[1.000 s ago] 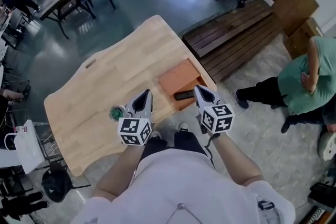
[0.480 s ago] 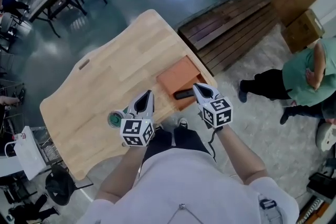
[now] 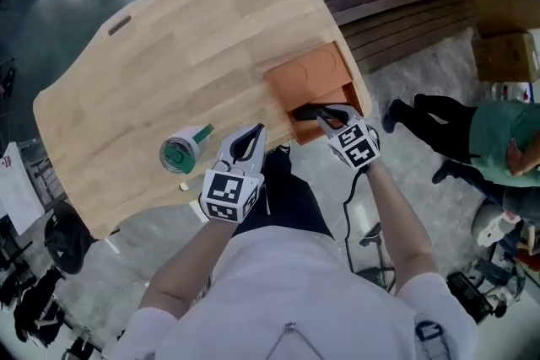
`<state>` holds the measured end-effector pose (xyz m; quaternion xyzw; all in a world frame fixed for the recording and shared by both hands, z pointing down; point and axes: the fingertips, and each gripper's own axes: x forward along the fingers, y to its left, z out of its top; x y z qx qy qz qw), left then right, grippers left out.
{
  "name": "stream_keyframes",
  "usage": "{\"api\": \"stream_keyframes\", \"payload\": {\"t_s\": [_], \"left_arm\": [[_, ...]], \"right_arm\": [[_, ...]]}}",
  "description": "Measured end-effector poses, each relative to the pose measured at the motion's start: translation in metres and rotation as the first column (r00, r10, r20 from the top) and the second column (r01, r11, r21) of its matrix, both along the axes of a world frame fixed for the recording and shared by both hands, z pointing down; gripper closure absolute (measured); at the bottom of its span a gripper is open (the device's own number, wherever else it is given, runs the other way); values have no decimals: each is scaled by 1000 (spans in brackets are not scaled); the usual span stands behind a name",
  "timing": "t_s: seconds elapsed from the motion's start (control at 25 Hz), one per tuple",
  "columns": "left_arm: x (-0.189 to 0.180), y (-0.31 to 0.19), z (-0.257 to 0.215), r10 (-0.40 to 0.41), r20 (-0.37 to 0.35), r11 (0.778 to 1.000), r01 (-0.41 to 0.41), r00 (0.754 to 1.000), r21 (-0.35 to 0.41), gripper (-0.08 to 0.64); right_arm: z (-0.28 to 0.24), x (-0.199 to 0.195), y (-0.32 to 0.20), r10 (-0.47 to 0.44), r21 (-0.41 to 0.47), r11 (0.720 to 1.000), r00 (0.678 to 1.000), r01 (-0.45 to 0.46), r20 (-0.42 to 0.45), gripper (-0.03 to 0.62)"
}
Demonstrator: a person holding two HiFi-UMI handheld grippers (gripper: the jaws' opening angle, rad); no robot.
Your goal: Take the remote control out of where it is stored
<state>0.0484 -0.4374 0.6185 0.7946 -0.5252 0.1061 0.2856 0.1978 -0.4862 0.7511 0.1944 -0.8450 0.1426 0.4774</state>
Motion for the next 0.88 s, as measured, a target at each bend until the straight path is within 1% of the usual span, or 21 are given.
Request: {"api": "stream_keyframes", "payload": {"t_s": [0.08,0.16,0.2,0.28,0.36,0.48,0.56,0.6,0.64,0.68,0.8,0.88], "left_arm": [[-5,4,17,-4,-6,1000,4,1000,-24,560],[-10,10,32,-12,-9,999,12,1000,-49,560],[-10,14,38,-16,-12,998,15,1000,-64,560],[-9,20,48,-21,-26,996,18,999,-91,560],[-11,20,56,-18,-36,995,15,999,-95,560],[-16,19,64,-21,-44,995,17,999,-96,560],[-22,20,70,-35,-55,993,29,998,-114,560],[-23,20,73,-45,-61,992,37,997,-125,560],[-24,21,75,-54,-65,990,45,996,-134,560],[-24,23,78,-62,-66,989,52,996,-140,560],[-24,27,85,-79,-57,987,70,995,-144,560],[-26,28,88,-88,-52,986,80,995,-146,560]], "right_arm": [[32,0,2,-78,-42,996,994,75,-81,455],[59,4,5,-183,-60,983,967,175,-175,407],[70,7,8,-243,-70,970,945,233,-221,380],[91,14,12,-353,-98,936,885,340,-303,339],[111,22,11,-432,-123,901,823,417,-370,300],[131,29,6,-509,-154,854,740,497,-440,291],[139,30,5,-550,-182,826,694,533,-464,293],[141,31,5,-568,-196,814,677,547,-468,293],[142,32,6,-580,-205,805,668,556,-467,294],[143,33,6,-587,-208,801,665,562,-463,296],[146,36,9,-593,-202,795,660,572,-461,300],[147,36,10,-604,-204,783,641,588,-474,316]]}}
